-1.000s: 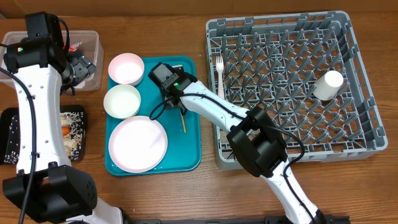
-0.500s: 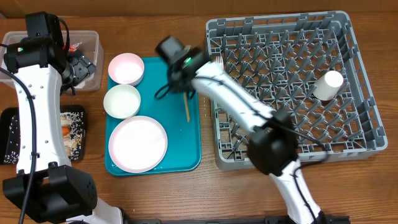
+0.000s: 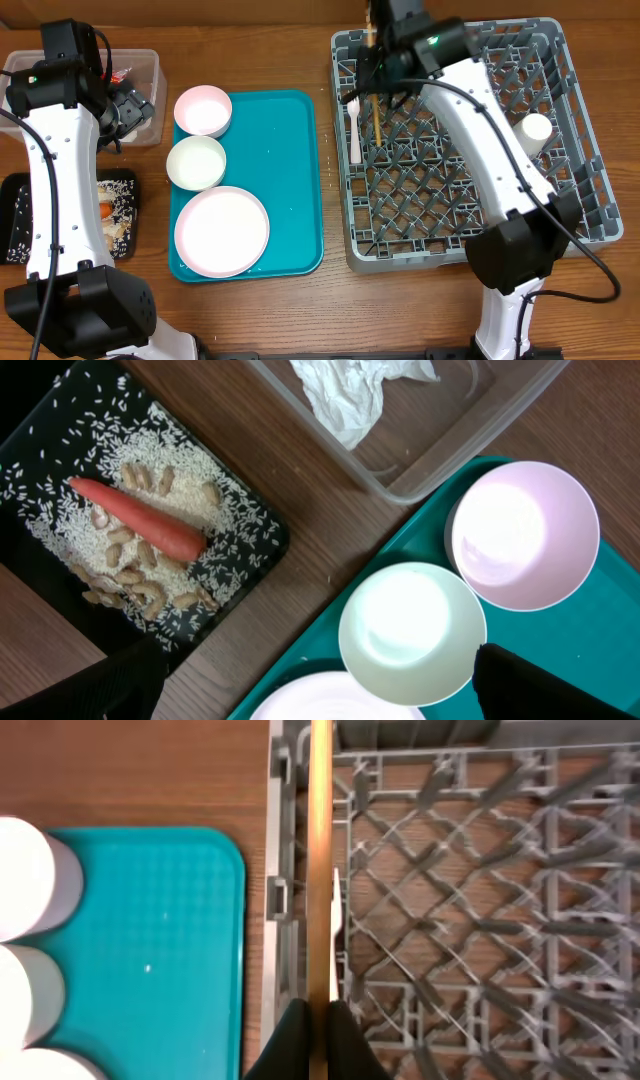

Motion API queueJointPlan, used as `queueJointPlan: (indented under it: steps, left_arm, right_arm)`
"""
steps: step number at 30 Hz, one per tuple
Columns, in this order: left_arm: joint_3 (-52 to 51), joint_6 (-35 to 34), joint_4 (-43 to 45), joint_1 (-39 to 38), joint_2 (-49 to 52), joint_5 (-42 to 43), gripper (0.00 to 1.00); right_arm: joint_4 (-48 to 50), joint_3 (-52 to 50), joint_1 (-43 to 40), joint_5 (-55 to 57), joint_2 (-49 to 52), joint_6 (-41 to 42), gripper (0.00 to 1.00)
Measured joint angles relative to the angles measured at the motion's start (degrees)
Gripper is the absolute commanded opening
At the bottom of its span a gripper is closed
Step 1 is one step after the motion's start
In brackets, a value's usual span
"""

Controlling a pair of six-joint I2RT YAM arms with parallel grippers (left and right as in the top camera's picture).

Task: Sort waste into correct bins and load items into the dishwasher rack
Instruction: 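Carry the chopstick right and release it in the rack beside the fork, then move the right gripper back to the large white plate's edge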

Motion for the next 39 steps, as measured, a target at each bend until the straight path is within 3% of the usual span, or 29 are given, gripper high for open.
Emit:
queueJointPlan:
  steps: [4,5,6,10,20,22,23,31,34,39]
  left_arm:
    - [0.00,0.00,0.00,0.00,0.00,0.00,1.00]
    - [0.00,0.00,0.02,0.00,0.00,0.00,1.00]
    - [0.00,-0.02,0.02,0.00,0.00,0.00,1.00]
    - [0.00,0.00,0.00,0.00,0.00,0.00,1.00]
    - [0.00,-0.02,0.00,0.00,0.00,0.00,1.00]
    - [0.00,0.00,0.00,0.00,0.00,0.00,1.00]
    - [0.00,0.00,0.02,0.00,0.00,0.00,1.00]
    - [0.00,-0.02,0.00,0.00,0.00,0.00,1.00]
    - [0.00,0.00,0.00,0.00,0.00,0.00,1.00]
    - [0.00,-0.02,0.02,0.00,0.00,0.00,1.00]
  right_arm:
    - [5.60,-7.37,0.33,-1.25,0.66,-0.81,0.24]
    - [6.45,-8.92,0.44,-1.46,0.85,-1.03,0.32]
    - [6.91,-9.92,0.46,-1.60,0.98,-1.29,0.46]
    - [7.61,-12.00,0.48,-2.21,1.55,-1.11,0.64]
    - [-1.11,-6.64,0.63,-4.13,1.38,0.79,0.66]
    - [-1.75,-4.63,0.98,-6.14,0.42,1.14,0.83]
    - [-1.75,-4.28,1.25,-7.02,-0.17,1.18,1.00]
    - [-3.67,-2.99,8.68,-16.04,-6.51,1.60,1.00]
    - [-1.33,-6.97,12.76,-16.11,-6.49,1.84,1.00]
    - [4.76,-16.26,18.84,-15.58,-5.09,3.93,0.92]
